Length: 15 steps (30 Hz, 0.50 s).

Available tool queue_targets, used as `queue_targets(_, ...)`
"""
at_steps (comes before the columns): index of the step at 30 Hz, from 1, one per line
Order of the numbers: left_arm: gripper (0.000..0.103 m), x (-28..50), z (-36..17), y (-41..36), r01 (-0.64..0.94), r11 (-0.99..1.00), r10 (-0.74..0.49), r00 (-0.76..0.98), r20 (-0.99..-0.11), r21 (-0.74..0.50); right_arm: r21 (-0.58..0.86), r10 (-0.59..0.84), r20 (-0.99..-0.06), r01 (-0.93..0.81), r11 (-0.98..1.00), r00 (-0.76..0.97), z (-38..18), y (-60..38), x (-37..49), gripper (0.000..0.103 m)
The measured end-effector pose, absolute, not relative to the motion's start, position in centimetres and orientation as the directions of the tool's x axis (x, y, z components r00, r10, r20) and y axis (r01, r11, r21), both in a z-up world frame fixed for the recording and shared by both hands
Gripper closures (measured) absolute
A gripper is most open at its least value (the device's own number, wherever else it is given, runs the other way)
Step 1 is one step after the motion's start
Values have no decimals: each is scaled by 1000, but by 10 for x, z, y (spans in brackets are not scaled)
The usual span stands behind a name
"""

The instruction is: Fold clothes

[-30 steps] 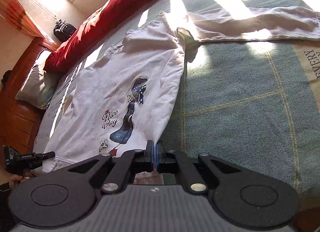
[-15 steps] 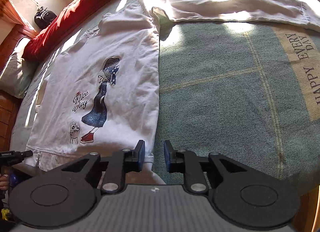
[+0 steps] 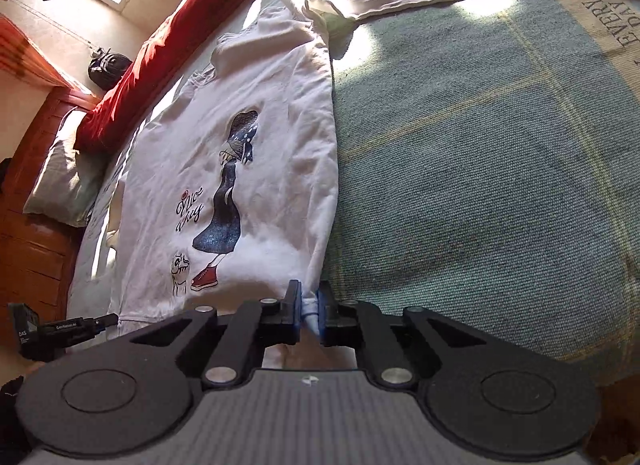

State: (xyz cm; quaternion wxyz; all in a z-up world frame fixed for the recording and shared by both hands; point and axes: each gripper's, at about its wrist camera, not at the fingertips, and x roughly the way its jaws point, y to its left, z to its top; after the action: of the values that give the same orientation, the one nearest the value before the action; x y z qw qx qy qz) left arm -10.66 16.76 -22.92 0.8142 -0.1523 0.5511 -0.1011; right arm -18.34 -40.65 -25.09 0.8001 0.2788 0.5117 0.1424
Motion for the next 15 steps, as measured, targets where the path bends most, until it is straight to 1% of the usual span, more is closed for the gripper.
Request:
queue_targets(1,99,-110,-226,166,6,940,-319,366,-874,-340,558,491,-763,45,829,420,-247,-403,-182,95)
queue_targets(2,100,-113,-223,165,19,949,-301,359,-884,-315,523,468,-785,31,852,405,-244,-400,-181,95)
queue_targets(4,99,-119,-219,164,47,964,-261,346,-901,-261,452,418,-827,2,892,376,-237,-393,-179,95)
queue_targets(5,95,-122,-216,164,62,970,-241,340,-909,-234,415,391,-846,-13,910,362,-233,-390,-178,93)
queue_targets(6,95,-125,-214,164,76,975,-220,334,-916,-207,377,363,-864,-29,926,348,-230,-387,-177,91)
queue_targets(7,95,-127,-207,163,95,979,-201,348,-915,-179,342,338,-877,-50,938,342,-225,-384,-176,85)
queue_targets(8,95,-130,-199,162,114,982,-183,368,-912,-151,317,325,-872,-86,945,367,-214,-380,-176,80)
queue_targets(10,94,-133,-177,151,188,976,-180,427,-886,-108,261,303,-857,-155,953,416,-193,-372,-177,80)
queue_targets(12,85,-134,-162,131,274,960,-187,479,-858,-56,201,285,-841,-224,954,460,-174,-363,-176,80)
queue_targets(14,66,-132,-158,98,372,928,-198,517,-833,10,143,284,-845,-321,936,452,-181,-335,-171,80)
queue_targets(15,63,-131,-155,81,418,907,-206,534,-820,45,113,283,-848,-369,923,449,-185,-320,-168,80)
